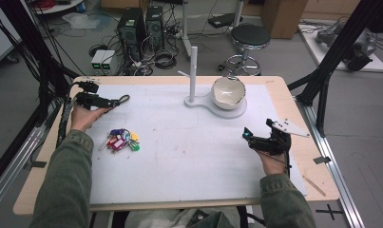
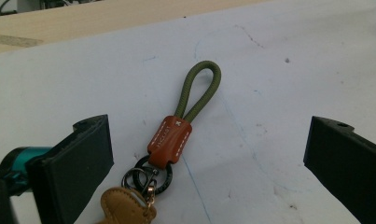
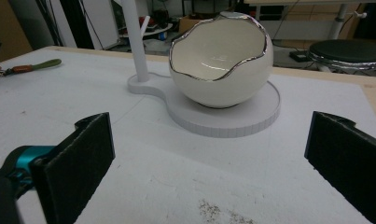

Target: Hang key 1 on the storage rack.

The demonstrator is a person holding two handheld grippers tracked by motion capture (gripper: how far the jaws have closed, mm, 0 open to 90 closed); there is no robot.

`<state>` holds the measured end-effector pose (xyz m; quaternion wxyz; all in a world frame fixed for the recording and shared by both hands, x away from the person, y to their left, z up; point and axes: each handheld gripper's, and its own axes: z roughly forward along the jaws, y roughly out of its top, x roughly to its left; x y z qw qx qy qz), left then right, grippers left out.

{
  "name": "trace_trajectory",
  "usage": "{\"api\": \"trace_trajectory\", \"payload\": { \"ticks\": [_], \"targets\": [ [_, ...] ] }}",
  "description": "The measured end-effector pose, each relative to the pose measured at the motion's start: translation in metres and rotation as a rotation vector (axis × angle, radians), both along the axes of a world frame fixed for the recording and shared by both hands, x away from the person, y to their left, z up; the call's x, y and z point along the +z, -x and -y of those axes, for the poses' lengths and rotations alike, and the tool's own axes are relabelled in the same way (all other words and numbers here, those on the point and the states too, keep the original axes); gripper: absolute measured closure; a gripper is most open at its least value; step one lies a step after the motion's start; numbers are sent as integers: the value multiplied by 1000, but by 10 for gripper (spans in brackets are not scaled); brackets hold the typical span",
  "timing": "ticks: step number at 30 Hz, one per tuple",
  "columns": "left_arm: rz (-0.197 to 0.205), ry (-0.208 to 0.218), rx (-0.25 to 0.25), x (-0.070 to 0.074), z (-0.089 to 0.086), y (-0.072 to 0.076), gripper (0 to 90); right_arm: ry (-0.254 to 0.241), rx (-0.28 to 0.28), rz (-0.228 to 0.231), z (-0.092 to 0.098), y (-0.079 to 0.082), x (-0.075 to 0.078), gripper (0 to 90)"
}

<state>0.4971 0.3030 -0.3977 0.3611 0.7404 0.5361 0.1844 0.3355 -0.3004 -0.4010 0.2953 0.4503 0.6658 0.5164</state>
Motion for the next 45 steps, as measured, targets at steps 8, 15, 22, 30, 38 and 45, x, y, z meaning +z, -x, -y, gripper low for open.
{"api": "trace_trajectory", "payload": {
  "ticks": [8, 15, 22, 30, 38, 45],
  "targets": [
    [-60, -50, 1, -12, 4, -18, 17, -5, -15, 4, 3, 2, -1, 6],
    [-98, -61, 15, -19, -1, -21, 17, -12, -20, 6, 6, 4, -1, 6],
    [-76, -82, 34, -19, -5, -22, 71, -5, -19, -8, 4, 3, -3, 6],
    [-81, -94, 22, -22, -7, -22, 199, -1, -14, -15, 4, 1, -4, 6],
    [-95, -140, 37, -28, -3, -25, 310, -5, -20, -10, 6, 3, -3, 6],
    [-103, -162, 50, -32, -2, -26, 376, -6, -19, -12, 6, 3, -3, 6]
  ]
}}
